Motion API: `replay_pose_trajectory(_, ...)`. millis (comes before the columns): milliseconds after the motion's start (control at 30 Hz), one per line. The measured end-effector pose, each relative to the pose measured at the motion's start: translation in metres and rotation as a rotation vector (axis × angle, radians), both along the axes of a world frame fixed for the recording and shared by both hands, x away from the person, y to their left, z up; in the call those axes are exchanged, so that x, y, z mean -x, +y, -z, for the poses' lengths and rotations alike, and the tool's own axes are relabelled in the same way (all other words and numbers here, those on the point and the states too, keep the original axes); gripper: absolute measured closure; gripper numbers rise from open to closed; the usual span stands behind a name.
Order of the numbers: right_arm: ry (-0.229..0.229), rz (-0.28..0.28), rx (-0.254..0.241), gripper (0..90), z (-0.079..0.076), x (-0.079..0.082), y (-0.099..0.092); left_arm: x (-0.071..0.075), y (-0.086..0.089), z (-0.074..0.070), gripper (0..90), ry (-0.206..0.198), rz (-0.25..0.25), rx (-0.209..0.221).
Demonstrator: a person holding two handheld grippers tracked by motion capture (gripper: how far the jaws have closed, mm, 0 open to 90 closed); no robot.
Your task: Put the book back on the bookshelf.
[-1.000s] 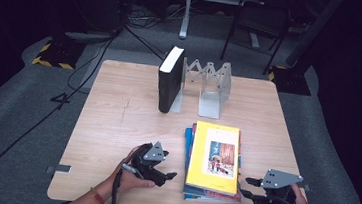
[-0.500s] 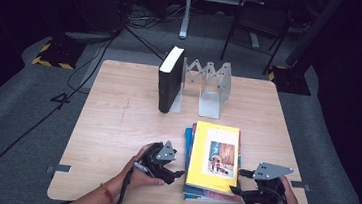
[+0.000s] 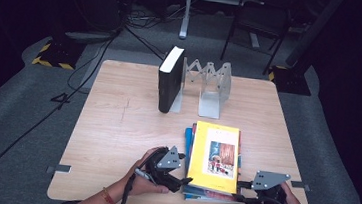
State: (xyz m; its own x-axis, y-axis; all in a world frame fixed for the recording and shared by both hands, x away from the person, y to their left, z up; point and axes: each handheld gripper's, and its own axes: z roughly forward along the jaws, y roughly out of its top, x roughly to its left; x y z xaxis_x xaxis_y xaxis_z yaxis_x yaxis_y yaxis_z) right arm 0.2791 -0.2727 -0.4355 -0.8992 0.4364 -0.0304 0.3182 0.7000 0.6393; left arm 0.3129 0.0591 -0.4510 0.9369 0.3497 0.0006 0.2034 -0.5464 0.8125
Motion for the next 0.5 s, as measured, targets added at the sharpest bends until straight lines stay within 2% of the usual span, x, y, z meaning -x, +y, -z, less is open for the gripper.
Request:
replay_pose_trajectory(167, 0.006, -0.001, 0.039, 57.2, -0.001, 0.001, 0.003, 0.001, -0.01, 0.002, 23.4, 0.01, 0.035, -0.006)
replay_pose_trajectory(300, 0.02, 0.01, 0.058, 52.0, -0.002, -0.002, 0.006, 0.002, -0.016, 0.003, 23.4, 0.01, 0.047, -0.02)
replay_pose_trajectory(500, 0.043, 0.014, 0.071, 50.7, -0.003, -0.007, 0.012, 0.001, -0.024, 0.008, 18.8, -0.02, 0.04, -0.063)
